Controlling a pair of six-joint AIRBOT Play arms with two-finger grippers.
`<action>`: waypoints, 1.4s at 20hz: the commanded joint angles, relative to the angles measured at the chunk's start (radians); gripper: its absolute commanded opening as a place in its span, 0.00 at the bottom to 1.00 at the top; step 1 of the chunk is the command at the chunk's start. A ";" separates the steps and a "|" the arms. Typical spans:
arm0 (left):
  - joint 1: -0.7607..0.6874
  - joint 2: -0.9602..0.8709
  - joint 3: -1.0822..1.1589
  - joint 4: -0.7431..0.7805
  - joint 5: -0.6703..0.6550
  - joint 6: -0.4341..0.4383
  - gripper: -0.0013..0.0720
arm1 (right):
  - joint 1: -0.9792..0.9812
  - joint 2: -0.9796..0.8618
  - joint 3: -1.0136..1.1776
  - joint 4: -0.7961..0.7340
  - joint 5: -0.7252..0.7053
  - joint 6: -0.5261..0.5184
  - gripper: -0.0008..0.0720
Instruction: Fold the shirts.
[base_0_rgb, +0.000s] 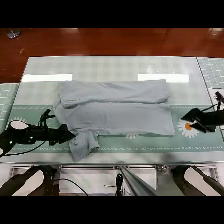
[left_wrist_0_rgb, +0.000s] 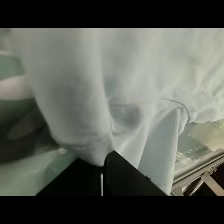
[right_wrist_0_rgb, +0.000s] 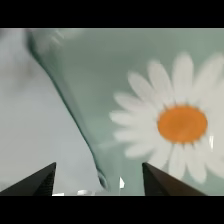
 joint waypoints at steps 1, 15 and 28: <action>-0.037 0.002 -0.004 -0.027 0.034 0.028 0.04 | -0.008 0.001 -0.121 -0.002 0.091 0.031 0.86; -0.032 0.002 0.012 -0.026 0.021 0.028 0.05 | 0.283 -0.212 0.013 0.150 -0.057 -0.030 0.06; 0.031 -0.437 0.810 -0.184 -0.039 -0.008 0.05 | 0.321 -0.481 0.590 0.379 -0.109 -0.038 0.06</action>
